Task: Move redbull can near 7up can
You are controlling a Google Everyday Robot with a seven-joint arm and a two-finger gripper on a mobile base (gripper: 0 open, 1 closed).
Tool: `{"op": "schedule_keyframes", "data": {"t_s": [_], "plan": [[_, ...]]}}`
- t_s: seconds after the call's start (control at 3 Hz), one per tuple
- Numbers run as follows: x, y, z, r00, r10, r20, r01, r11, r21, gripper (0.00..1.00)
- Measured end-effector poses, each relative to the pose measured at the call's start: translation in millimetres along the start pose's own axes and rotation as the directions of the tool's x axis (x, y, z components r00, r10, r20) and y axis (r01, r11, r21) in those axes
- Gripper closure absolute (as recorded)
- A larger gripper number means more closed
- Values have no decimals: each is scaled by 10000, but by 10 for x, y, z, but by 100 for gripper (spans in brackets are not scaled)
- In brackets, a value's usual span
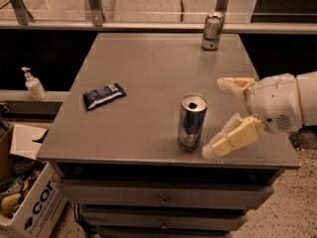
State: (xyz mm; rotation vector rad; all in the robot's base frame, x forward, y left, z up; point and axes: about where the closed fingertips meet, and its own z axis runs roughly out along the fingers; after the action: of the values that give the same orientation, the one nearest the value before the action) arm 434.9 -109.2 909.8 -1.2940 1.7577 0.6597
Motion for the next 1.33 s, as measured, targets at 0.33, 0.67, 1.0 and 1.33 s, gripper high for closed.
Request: {"op": "schedule_keyframes", "data": {"t_s": [0.33, 0.67, 1.0, 1.33], "plan": [[-5, 72, 151, 9855, 543, 1606, -527, 9985, -139, 0], [-22, 96, 288, 9504, 877, 2985, -859, 9961, -191, 0], [-21, 84, 417, 9058, 994, 4118, -1032, 9946, -131, 0], [-26, 88, 539, 8816, 883, 4637, -1003, 9950, 12, 0]]}}
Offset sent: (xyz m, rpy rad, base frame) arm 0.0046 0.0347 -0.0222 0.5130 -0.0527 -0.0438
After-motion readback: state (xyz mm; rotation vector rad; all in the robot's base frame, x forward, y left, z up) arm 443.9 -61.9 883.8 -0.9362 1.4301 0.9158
